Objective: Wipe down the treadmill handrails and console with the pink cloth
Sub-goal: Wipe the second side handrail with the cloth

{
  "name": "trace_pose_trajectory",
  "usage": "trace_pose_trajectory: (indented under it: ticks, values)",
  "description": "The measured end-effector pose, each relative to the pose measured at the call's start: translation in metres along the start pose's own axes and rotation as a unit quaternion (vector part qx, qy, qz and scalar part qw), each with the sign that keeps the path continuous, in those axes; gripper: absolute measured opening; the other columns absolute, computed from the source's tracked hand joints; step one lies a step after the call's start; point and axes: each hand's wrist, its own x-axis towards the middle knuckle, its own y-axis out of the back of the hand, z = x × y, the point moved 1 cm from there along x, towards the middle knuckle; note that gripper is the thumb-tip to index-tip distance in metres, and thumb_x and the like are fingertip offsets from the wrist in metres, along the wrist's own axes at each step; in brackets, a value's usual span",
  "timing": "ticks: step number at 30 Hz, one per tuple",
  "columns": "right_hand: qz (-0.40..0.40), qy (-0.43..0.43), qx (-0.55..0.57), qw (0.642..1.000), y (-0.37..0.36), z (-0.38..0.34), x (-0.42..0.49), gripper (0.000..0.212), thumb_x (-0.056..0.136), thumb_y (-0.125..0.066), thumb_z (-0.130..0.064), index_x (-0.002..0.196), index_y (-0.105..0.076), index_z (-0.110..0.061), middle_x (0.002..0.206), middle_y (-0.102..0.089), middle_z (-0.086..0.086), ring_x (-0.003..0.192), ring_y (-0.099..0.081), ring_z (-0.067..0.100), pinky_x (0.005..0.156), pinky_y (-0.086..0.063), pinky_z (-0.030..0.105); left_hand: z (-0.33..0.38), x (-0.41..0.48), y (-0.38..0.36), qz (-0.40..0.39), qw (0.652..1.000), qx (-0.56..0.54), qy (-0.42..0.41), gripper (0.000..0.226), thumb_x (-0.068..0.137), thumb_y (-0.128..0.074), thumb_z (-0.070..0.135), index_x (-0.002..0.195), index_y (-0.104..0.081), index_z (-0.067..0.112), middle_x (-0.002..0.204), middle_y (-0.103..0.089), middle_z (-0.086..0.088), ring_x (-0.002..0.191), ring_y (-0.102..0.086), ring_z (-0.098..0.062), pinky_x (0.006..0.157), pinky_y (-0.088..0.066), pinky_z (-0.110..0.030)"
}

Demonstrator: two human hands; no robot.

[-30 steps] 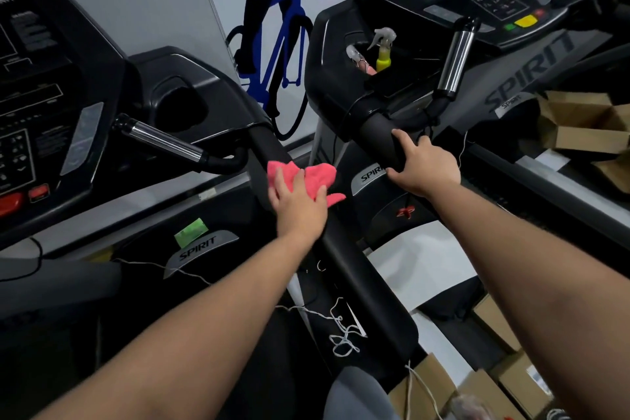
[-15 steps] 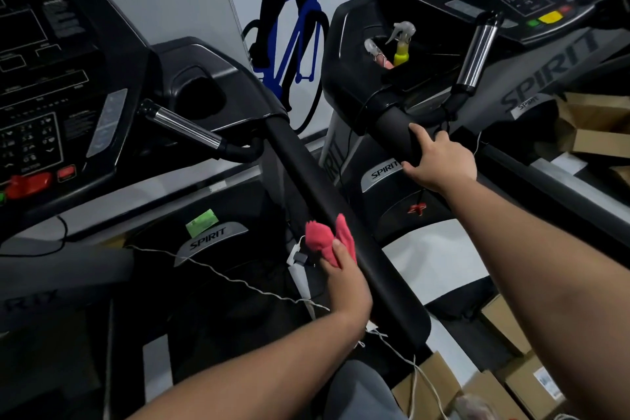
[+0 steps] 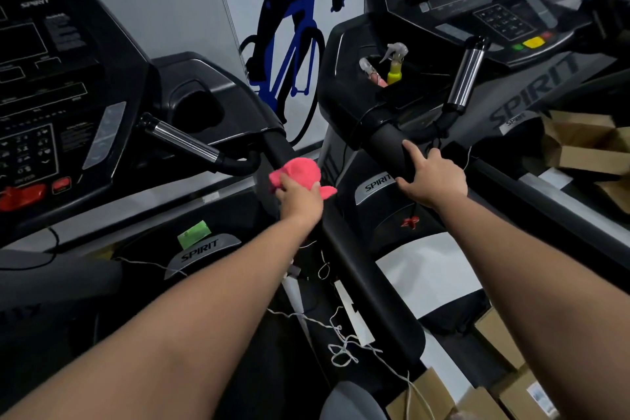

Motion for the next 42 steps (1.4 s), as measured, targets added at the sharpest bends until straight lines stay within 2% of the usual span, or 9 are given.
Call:
trace_pose_trajectory:
  ticks: [2, 5, 7, 9, 11, 15, 23, 30, 42]
  values:
    - [-0.005, 0.001, 0.005, 1.0, 0.0, 0.001, 0.001, 0.078, 0.087, -0.05, -0.056, 0.149, -0.006, -0.039, 0.124, -0.045, 0.015, 0.098, -0.056, 0.035, 0.062, -0.045, 0.035, 0.013, 0.007, 0.009, -0.016, 0.994, 0.102, -0.047, 0.07, 0.093, -0.055, 0.034, 0.151, -0.018, 0.019, 0.157, 0.003, -0.014, 0.138, -0.021, -0.038, 0.111, -0.025, -0.041]
    - [-0.012, -0.004, 0.007, 1.0, 0.0, 0.001, 0.002, 0.079, 0.086, -0.052, -0.055, 0.149, -0.008, -0.037, 0.134, -0.038, 0.014, 0.115, -0.046, 0.035, 0.081, -0.046, 0.044, 0.025, -0.001, 0.007, -0.046, 0.977, 0.193, -0.077, 0.052, 0.091, -0.051, 0.048, 0.134, -0.05, 0.019, 0.154, 0.001, -0.009, 0.134, -0.016, -0.033, 0.108, -0.027, -0.037]
    - [0.004, 0.0, -0.012, 1.0, 0.001, -0.007, 0.002, 0.079, 0.086, -0.053, -0.052, 0.15, -0.011, -0.031, 0.145, -0.027, 0.013, 0.132, -0.029, 0.035, 0.105, -0.029, 0.055, 0.023, -0.008, 0.001, -0.07, 0.977, 0.195, -0.058, 0.047, 0.093, -0.045, 0.05, 0.13, -0.053, 0.022, 0.152, -0.003, -0.008, 0.132, -0.014, -0.031, 0.107, -0.027, -0.04]
    - [0.051, 0.049, 0.014, 0.997, 0.004, -0.026, -0.002, 0.075, 0.086, -0.052, -0.047, 0.149, -0.019, -0.024, 0.149, -0.025, 0.013, 0.138, -0.022, 0.033, 0.112, -0.012, 0.057, 0.016, -0.013, -0.002, -0.065, 0.978, 0.183, -0.077, 0.041, 0.095, -0.042, 0.044, 0.128, -0.053, 0.022, 0.15, -0.007, -0.008, 0.13, -0.016, -0.031, 0.106, -0.027, -0.04]
    - [0.073, 0.146, 0.132, 0.978, 0.009, -0.06, -0.012, 0.063, 0.086, -0.049, -0.042, 0.143, -0.037, -0.017, 0.142, -0.037, 0.015, 0.132, -0.034, 0.034, 0.111, -0.022, 0.049, 0.008, -0.011, 0.003, -0.044, 0.986, 0.129, -0.101, 0.038, 0.098, -0.04, 0.037, 0.13, -0.054, 0.024, 0.146, -0.016, -0.008, 0.128, -0.023, -0.031, 0.107, -0.025, -0.034]
    - [-0.129, 0.207, 0.37, 0.896, 0.013, -0.128, -0.048, 0.049, 0.096, -0.048, -0.039, 0.142, -0.041, -0.023, 0.139, -0.034, 0.01, 0.132, -0.037, 0.023, 0.113, -0.026, 0.031, 0.0, 0.001, 0.022, 0.03, 0.993, -0.081, -0.084, 0.034, 0.098, -0.044, 0.019, 0.13, -0.05, 0.011, 0.134, -0.034, -0.012, 0.112, -0.05, -0.023, 0.095, -0.032, -0.019]
    - [-0.165, 0.142, 0.147, 0.965, 0.002, -0.174, -0.053, 0.086, 0.085, -0.058, -0.033, 0.151, -0.002, -0.025, 0.157, -0.001, 0.014, 0.134, -0.027, 0.041, 0.105, -0.033, 0.053, -0.012, 0.026, 0.07, 0.108, 0.982, -0.032, -0.153, 0.018, 0.091, -0.047, 0.01, 0.102, -0.058, 0.019, 0.115, -0.049, 0.002, 0.091, -0.049, -0.009, 0.079, -0.033, -0.02]
    - [-0.157, 0.11, 0.127, 0.973, 0.004, -0.207, -0.014, 0.09, 0.084, -0.059, -0.032, 0.15, -0.001, -0.015, 0.143, -0.026, 0.021, 0.125, -0.037, 0.041, 0.098, -0.038, 0.052, -0.013, 0.05, 0.104, 0.171, 0.96, 0.065, -0.214, 0.016, 0.084, -0.051, 0.008, 0.088, -0.063, 0.018, 0.095, -0.055, 0.006, 0.1, -0.054, -0.021, 0.086, -0.042, -0.03]
    - [-0.168, 0.083, 0.182, 0.965, -0.001, -0.253, 0.059, 0.079, 0.093, -0.048, -0.039, 0.152, 0.0, -0.016, 0.148, -0.025, 0.02, 0.128, -0.035, 0.04, 0.102, -0.035, 0.052, -0.007, 0.088, 0.133, 0.201, 0.945, 0.138, -0.216, 0.014, 0.085, -0.051, 0.01, 0.09, -0.062, 0.017, 0.096, -0.055, 0.006, 0.102, -0.046, -0.019, 0.088, -0.038, -0.03]
